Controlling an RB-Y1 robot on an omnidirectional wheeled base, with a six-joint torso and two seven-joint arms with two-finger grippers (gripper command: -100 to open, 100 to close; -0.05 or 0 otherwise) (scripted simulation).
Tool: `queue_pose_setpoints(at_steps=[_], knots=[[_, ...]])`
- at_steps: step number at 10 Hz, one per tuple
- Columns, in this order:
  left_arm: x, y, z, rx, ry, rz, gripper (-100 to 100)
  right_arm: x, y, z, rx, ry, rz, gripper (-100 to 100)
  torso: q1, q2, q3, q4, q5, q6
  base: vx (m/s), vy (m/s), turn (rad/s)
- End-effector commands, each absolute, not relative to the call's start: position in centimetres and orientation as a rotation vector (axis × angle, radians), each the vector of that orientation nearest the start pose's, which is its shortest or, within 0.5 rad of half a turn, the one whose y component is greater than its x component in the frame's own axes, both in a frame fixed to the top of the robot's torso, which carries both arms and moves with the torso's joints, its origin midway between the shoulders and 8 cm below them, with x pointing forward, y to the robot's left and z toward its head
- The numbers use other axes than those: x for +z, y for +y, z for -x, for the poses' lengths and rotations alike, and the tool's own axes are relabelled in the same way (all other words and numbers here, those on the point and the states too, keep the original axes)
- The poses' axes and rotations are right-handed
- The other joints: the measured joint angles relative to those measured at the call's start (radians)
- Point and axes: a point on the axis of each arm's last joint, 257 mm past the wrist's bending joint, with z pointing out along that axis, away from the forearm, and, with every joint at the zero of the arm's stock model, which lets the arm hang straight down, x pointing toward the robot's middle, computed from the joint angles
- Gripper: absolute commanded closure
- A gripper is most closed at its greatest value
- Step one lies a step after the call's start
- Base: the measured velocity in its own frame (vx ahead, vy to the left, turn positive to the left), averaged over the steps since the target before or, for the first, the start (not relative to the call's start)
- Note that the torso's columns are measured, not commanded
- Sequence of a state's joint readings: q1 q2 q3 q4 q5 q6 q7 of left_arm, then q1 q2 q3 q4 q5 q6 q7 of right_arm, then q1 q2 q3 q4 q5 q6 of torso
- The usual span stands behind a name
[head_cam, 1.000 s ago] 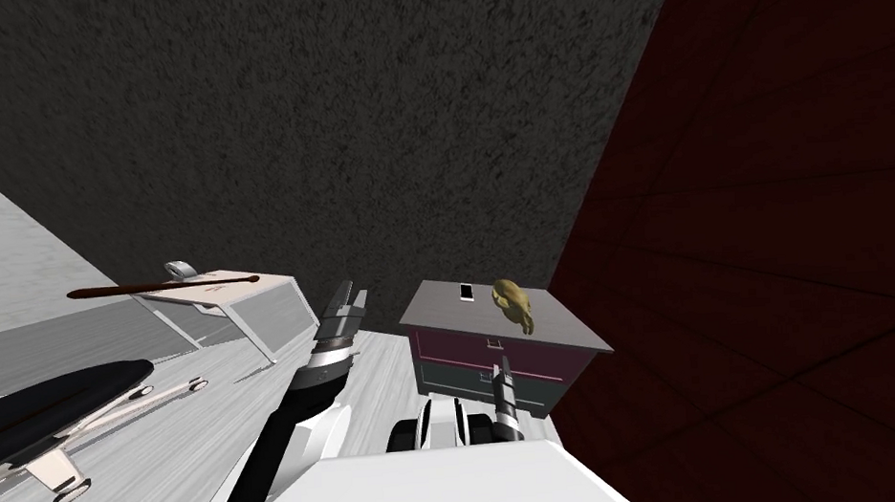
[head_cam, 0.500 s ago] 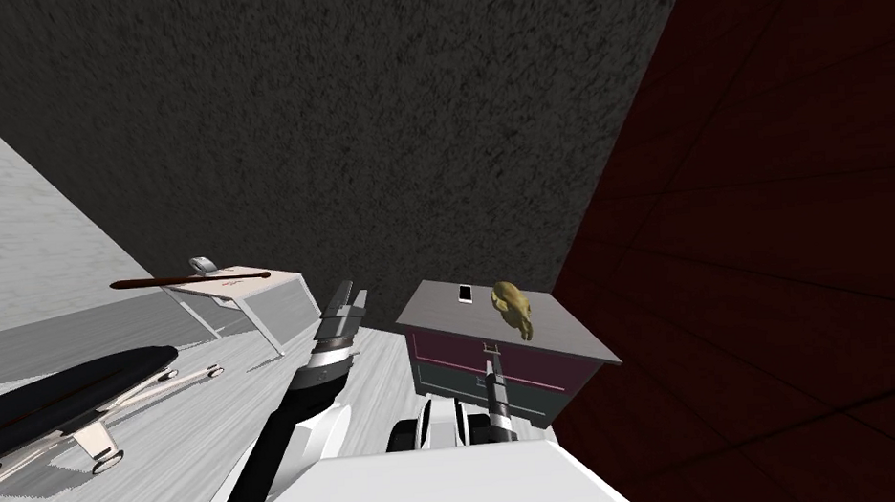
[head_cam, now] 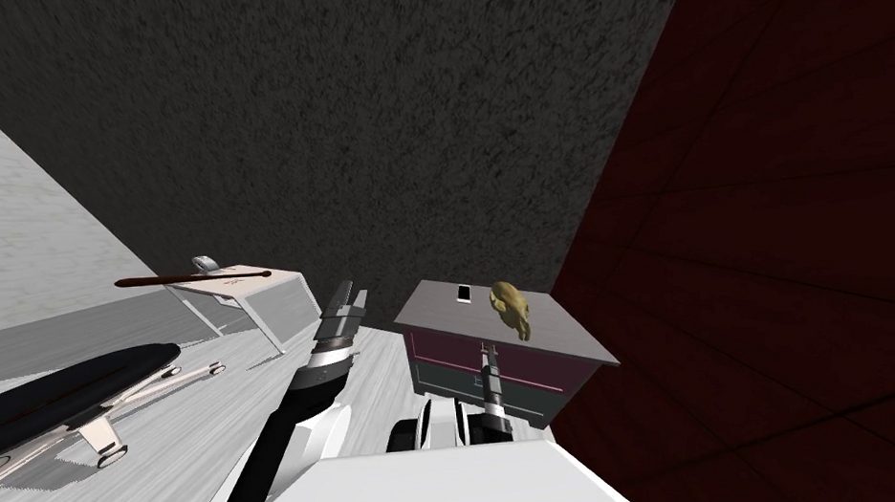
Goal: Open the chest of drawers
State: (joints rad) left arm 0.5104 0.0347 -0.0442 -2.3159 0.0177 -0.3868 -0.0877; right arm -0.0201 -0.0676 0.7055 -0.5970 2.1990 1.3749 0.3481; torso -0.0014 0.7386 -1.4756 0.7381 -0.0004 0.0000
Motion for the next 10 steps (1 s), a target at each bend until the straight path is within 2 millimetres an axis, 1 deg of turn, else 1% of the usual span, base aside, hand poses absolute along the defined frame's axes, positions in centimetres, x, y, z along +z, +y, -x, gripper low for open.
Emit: queue_pose_setpoints(at_steps=[1, 2, 3, 5, 6, 9, 10], knots=[[1.4, 26.6, -35.7, -1.255, 0.717, 0.683, 0, -37.5, -20.7, -37.9, -1.41, 1.222, 0.918, -100, 0.0, 0.0, 0.0, 0.0, 0.0, 0.0, -0.006, -0.022, 0.005], [1.4, 26.6, -35.7, -1.255, 0.717, 0.683, 0, -37.9, -21.0, -36.7, -1.41, 1.222, 0.921, 100, 0.002, -0.001, -0.001, 0.0, 0.001, 0.0, 0.007, 0.016, -0.008], [1.4, 26.6, -35.7, -1.255, 0.717, 0.683, 0, -38.1, -21.2, -36.1, -1.41, 1.221, 0.922, 100, 0.004, -0.001, -0.001, 0.0, 0.001, 0.0, 0.02, 0.023, -0.029], [1.4, 26.6, -35.7, -1.255, 0.717, 0.683, 0, -38.3, -21.3, -35.0, -1.409, 1.22, 0.923, 100, -0.001, -0.01, -0.004, -0.01, -0.005, -0.002, 0.006, 0.035, -0.008], [1.4, 26.6, -35.7, -1.255, 0.717, 0.683, 0, -37.4, -21.5, -35.8, -1.421, 1.205, 0.902, 100, -0.002, -0.011, -0.005, -0.009, -0.006, -0.003, -0.007, 0.013, -0.017], [1.4, 26.6, -35.7, -1.255, 0.717, 0.683, 0, -36.9, -23.1, -34.4, -1.463, 1.214, 0.876, 100, 0.001, -0.003, -0.001, -0.004, -0.003, -0.003, -0.039, 0.008, 0.157], [1.4, 26.6, -35.7, -1.255, 0.717, 0.683, 0, -37.0, -23.3, -34.4, -1.466, 1.225, 0.872, 100, 0.002, -0.002, 0.0, -0.003, -0.002, -0.002, -0.044, 0.014, 0.042]])
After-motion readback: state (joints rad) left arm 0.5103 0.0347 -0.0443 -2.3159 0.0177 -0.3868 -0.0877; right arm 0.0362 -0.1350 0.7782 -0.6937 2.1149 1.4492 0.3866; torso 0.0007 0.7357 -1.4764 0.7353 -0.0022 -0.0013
